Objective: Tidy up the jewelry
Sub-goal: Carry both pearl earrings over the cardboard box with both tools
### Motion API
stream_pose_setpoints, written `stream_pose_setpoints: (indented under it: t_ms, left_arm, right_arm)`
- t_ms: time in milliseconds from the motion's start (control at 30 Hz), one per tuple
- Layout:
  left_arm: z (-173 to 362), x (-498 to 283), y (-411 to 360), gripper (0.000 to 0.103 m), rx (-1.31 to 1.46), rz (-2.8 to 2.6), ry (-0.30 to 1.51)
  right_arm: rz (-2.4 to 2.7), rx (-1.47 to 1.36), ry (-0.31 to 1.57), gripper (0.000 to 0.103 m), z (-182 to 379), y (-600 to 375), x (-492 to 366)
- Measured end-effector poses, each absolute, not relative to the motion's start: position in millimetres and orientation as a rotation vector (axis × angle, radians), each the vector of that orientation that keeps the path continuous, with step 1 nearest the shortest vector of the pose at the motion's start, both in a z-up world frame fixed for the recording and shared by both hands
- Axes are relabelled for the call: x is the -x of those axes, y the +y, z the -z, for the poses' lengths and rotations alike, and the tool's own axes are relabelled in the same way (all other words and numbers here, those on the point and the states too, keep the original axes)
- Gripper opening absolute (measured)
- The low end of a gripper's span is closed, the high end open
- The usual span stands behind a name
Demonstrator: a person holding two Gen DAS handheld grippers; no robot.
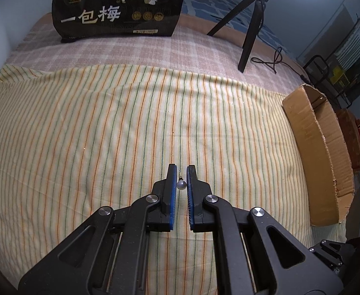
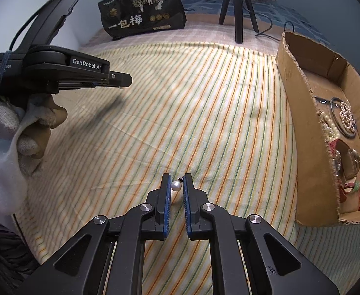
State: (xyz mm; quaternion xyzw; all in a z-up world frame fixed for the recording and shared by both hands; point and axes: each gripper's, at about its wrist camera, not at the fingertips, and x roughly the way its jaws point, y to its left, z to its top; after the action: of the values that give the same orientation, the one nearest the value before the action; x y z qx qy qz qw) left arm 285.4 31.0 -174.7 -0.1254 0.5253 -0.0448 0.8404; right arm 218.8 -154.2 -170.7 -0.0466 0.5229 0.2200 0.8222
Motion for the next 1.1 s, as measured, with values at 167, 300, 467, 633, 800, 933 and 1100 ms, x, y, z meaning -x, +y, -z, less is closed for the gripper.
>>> stream_pose_setpoints:
  t_ms: [167,300,467,633,800,933,1100]
  left_arm:
    - [158.0,-284.0,28.4,0.006,0.272,0.104,1.072]
    - [143.0,-285.9,19.2,0.006,0.264,0.122,1.037]
    - [126.2,-285.4,3.1,0.006,0.247,0.150,0.998]
    - [112.6,-285.3,-16.1,0.006,0.233,0.185,0.969]
    - [99.8,-284.4,-36.1,0.006,0.226,0.227,0.944]
    - [91.8,-283.7,-54.6,0.006,0.222,0.261,0.928]
    - [87.5,-282.6,-78.2,0.006,0.201,0.298,0.917]
  right_arm:
    - [-0.458,0.086,1.081,0.008,157.8,-159.3,-218.3]
    - [-0.447,0.079,1.048,0.008,143.4,-166.4,-217.1]
    - [-0.428,0.052,1.010,0.008,125.0,-180.2,-220.1]
    - [-0.397,0.031,0.974,0.008,109.2,-198.2,-223.6]
    - [-0.364,0.003,0.957,0.008,98.3,-219.1,-226.4]
    - [-0.334,-0.015,0.942,0.008,91.0,-237.1,-228.2]
    - [-0.296,-0.019,0.935,0.008,89.2,-253.2,-228.4]
